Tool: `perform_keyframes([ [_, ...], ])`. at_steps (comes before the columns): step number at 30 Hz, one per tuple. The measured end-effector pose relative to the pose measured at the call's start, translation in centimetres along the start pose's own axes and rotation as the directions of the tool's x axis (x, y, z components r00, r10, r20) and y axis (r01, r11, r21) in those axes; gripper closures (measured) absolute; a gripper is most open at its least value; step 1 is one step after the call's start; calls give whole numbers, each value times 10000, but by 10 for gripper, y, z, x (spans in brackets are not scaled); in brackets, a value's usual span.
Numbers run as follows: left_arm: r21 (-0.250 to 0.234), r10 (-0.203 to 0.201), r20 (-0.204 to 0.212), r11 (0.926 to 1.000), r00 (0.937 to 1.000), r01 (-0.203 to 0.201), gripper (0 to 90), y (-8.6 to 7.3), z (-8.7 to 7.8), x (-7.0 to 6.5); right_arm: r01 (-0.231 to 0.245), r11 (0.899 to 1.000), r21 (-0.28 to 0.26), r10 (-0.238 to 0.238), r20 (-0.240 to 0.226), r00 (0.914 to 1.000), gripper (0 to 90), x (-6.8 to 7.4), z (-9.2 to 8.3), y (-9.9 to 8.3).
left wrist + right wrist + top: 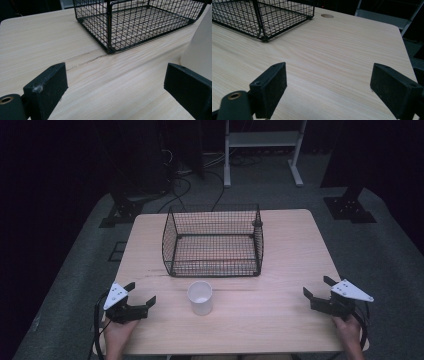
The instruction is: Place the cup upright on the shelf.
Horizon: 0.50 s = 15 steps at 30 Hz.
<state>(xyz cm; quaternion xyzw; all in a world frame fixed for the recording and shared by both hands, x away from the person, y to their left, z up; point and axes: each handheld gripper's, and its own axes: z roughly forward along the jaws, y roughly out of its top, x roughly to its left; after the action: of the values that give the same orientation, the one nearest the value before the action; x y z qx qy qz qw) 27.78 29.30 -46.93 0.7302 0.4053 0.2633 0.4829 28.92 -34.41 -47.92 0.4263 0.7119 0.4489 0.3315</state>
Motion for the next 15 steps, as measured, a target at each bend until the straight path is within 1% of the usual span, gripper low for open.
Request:
perform_keyframes([
  [3, -29, -226, 136, 9997, 9997, 227, 42, 0, 1, 1, 9, 10000, -15, -9, 2, 10000, 131, 0, 0, 0],
  [6, -44, -159, 106, 9999, 9998, 159, 42, 0, 0, 1, 61, 10000, -17, -61, 3, 10000, 131, 0, 0, 0],
  [7, -107, -133, 186, 9999, 9997, 135, 43, 1, -1, 1, 69, 10000, -2, -69, 4, 10000, 131, 1, 0, 0],
  [10, -153, -95, 208, 9998, 9997, 98, 43, 2, -1, 0, -2, 10000, 15, 2, 23, 10000, 131, 0, 0, 0],
  [11, -166, -33, 333, 9999, 9994, 38, 42, 3, -1, -2, -27, 10000, 16, 27, 21, 10000, 131, 0, 0, 0],
  [13, -162, 96, 374, 9998, 9993, -90, 43, 4, 0, -4, -15, 10000, 19, 15, 20, 10000, 131, 0, 0, 0],
  [14, -162, 96, 374, 9998, 9993, -90, 42, 4, 0, -4, -15, 10000, 19, 15, 20, 10000, 131, 0, 0, 0],
  [15, -219, 199, 407, 9996, 9990, -190, 42, 6, 0, -6, 40, 10000, 44, -40, 18, 10000, 131, 1, 1, 0],
])
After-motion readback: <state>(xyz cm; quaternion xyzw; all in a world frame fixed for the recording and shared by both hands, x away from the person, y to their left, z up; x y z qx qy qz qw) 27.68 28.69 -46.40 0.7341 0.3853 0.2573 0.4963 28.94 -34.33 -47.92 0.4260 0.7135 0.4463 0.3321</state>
